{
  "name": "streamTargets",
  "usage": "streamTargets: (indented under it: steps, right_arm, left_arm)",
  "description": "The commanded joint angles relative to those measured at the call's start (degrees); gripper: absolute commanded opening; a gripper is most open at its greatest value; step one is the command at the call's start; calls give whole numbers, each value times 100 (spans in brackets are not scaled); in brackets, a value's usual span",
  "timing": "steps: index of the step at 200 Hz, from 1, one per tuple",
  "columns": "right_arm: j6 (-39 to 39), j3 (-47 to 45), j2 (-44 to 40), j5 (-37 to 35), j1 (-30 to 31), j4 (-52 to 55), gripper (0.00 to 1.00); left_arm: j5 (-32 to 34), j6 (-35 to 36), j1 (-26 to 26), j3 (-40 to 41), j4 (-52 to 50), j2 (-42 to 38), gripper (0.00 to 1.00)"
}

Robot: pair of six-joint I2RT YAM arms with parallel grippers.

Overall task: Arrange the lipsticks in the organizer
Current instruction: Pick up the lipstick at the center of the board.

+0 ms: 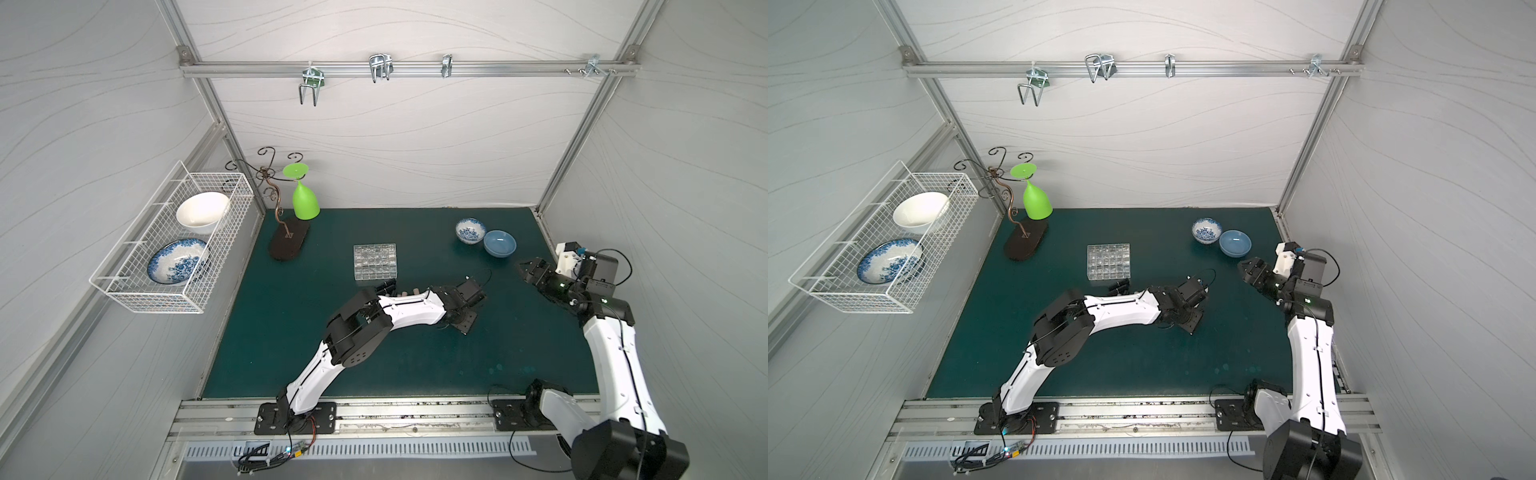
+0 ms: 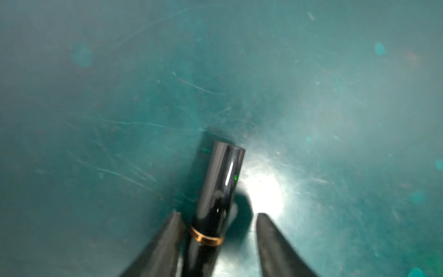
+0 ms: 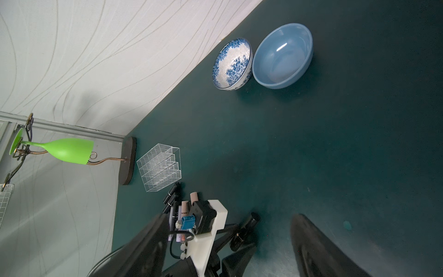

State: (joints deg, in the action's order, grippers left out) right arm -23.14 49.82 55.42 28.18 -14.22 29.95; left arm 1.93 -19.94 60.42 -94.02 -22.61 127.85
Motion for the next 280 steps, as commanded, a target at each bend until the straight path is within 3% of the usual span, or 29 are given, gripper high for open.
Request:
streamTargets:
  steps: [1,41,69,87,130,164,214,237,280]
  right_arm:
    - [-2,5,-39,145,42,-96,82]
    - [15,55,-9,139,154,-68,80]
    - [29,127,19,171,259,-20,78]
    - [98,247,107,277,393,74,78]
    - [511,625,739,1087,1245,307,94]
    - [728,1039,1044,1731,2051,342,89]
    - [628,1088,1019,2995,2625,-326,85]
    - [690,1047,918,2974,3161,-646,80]
    - [678,1112,1314,2765,3863,-953,75]
  left_arm:
    - [-69,-54,-13,139,-632,135,40]
    - [-106,-46,-9,174,-630,101,26]
    - [-32,-52,-13,249,-601,-53,10]
    - [97,-5,-13,375,-574,-390,9]
    - [321,109,-129,1463,37,-2224,10]
    - [-812,88,-619,2371,390,-3560,12]
    - [-3325,-620,-1762,3847,1757,-5135,12]
    - [-4202,-997,-2129,4225,2425,-5492,12]
    - [-4936,-1362,-2184,4354,3057,-5745,12]
